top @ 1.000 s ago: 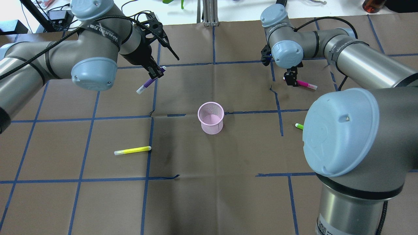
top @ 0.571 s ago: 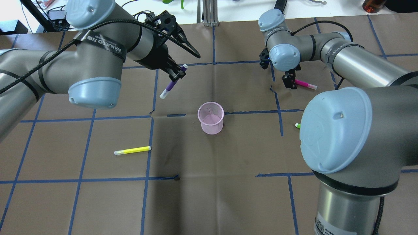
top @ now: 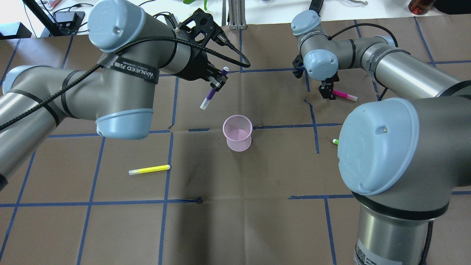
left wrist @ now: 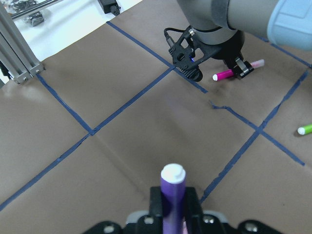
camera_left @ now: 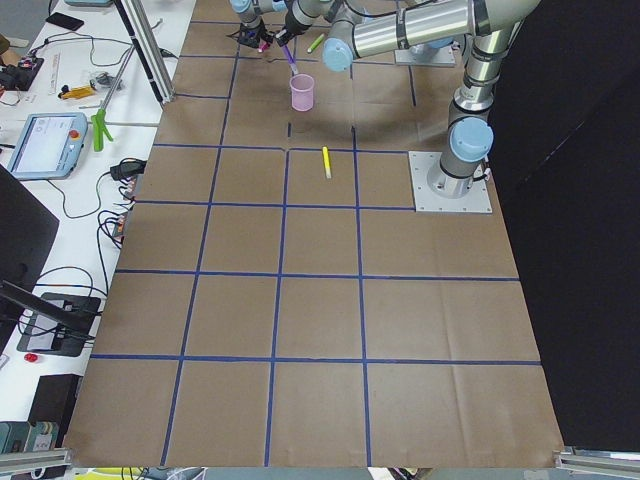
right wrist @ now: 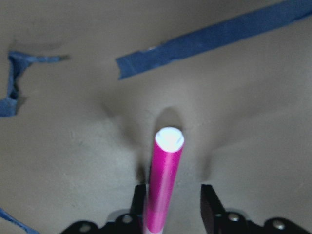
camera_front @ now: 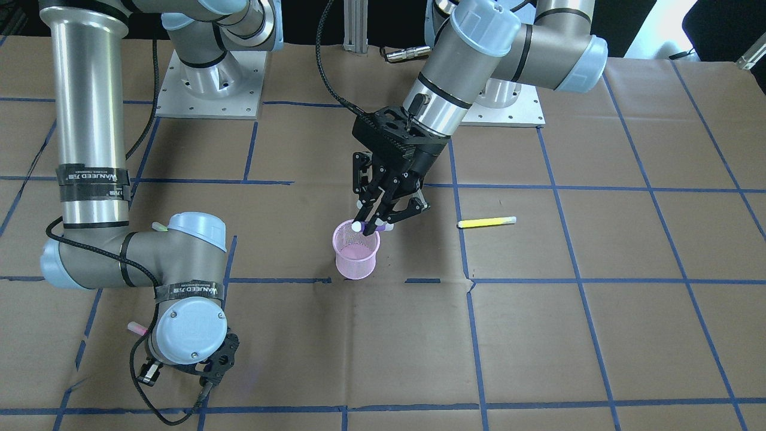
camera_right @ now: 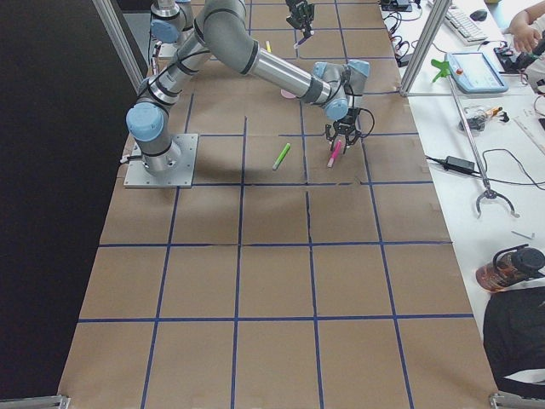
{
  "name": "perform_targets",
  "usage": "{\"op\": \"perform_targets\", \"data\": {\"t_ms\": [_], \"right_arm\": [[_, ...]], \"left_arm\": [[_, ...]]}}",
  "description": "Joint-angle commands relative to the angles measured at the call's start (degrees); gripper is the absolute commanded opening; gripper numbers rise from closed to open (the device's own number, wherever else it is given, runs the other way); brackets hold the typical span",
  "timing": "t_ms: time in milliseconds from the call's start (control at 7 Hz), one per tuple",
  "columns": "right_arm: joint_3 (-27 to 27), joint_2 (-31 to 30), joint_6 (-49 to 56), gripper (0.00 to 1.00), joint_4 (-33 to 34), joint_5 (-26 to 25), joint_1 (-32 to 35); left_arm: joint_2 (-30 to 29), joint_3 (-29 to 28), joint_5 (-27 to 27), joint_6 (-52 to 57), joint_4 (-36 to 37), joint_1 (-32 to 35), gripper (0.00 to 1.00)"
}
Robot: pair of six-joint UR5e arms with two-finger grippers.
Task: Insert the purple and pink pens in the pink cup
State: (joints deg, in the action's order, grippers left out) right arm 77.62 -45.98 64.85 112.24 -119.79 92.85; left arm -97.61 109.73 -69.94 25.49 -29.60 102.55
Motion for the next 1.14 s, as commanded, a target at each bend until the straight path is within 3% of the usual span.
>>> {"op": "perform_targets", "data": {"t_ms": [0,286,714,1000], "right_arm": [[0.1,-0.2,0.1,0.26,0.0,-1.0,0.0],[0.2,0.0,0.2,0.26,0.0,-1.0,0.1],[0.1,0.3,0.7,0.36,0.0,-1.0,0.0],[0.2,0.3,0.9,0.27,0.3,-0.9,0.0]], "left_arm": [[-1.7,4.5,4.0,-6.8,9.1,0.3,0.00],[-4.0,4.7,6.6,-6.4,11.1,0.3,0.00],[-9.9,5.5,6.4,-6.1,18.2,2.1,0.00],[-15.1,5.4,6.0,-6.3,24.1,2.7,0.00]]}}
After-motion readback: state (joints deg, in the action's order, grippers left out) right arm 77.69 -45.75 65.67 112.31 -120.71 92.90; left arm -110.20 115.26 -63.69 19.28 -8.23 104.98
